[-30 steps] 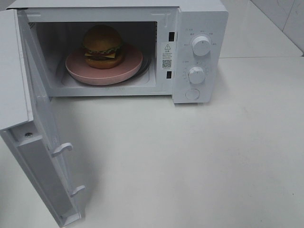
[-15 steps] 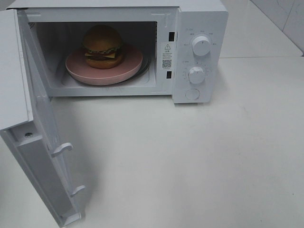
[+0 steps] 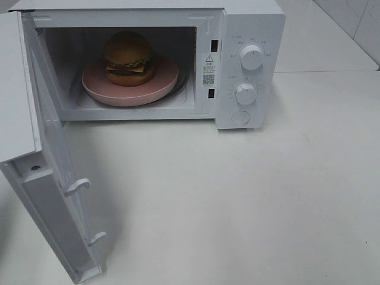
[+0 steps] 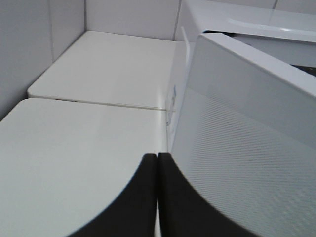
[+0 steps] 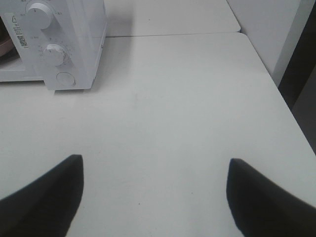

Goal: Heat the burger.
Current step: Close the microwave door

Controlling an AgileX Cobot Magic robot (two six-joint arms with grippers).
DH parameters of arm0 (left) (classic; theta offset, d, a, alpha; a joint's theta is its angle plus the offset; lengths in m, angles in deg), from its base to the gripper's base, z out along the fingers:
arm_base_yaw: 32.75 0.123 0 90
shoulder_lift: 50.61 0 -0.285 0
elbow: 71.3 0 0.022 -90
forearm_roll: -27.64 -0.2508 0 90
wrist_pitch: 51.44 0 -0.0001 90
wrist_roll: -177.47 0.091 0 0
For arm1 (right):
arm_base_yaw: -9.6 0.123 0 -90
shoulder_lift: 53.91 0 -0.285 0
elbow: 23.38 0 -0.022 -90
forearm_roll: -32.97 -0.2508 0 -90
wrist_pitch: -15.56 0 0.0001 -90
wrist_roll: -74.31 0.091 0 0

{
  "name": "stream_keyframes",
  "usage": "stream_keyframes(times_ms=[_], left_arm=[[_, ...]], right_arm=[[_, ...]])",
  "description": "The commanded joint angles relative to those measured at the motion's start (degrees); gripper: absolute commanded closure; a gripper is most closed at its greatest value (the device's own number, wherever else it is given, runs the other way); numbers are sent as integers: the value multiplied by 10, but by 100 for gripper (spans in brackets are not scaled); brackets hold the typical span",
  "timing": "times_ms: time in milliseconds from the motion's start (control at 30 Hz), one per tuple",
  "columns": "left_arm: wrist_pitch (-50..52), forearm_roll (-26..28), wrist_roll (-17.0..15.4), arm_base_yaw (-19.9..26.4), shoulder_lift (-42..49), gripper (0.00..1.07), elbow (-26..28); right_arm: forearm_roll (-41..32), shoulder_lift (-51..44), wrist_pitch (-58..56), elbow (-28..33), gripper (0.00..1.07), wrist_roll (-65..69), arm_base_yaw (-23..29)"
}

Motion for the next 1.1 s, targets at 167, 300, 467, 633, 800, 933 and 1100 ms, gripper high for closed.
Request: stream_keyframes(times_ms=[167, 300, 467, 633, 800, 933, 1100], left_arm=[[137, -133, -61, 0, -77, 107, 1], [181, -152, -61, -1, -124, 107, 1], [207, -151, -55, -28, -168, 107, 9], [202, -138, -30, -92, -210, 107, 42], [204, -77, -3, -138, -237, 107, 49], [213, -34, 18, -162, -256, 107, 49], [253, 39, 58, -213, -297, 107, 50]], right_arm=[[1, -14, 4, 2, 33, 2, -2], [1, -14, 4, 2, 33, 2, -2], [1, -14, 5, 2, 33, 2, -2], [1, -14, 5, 2, 33, 2, -2], [1, -14, 5, 2, 33, 2, -2], [1, -14, 5, 2, 33, 2, -2], [1, -14, 5, 2, 33, 2, -2]])
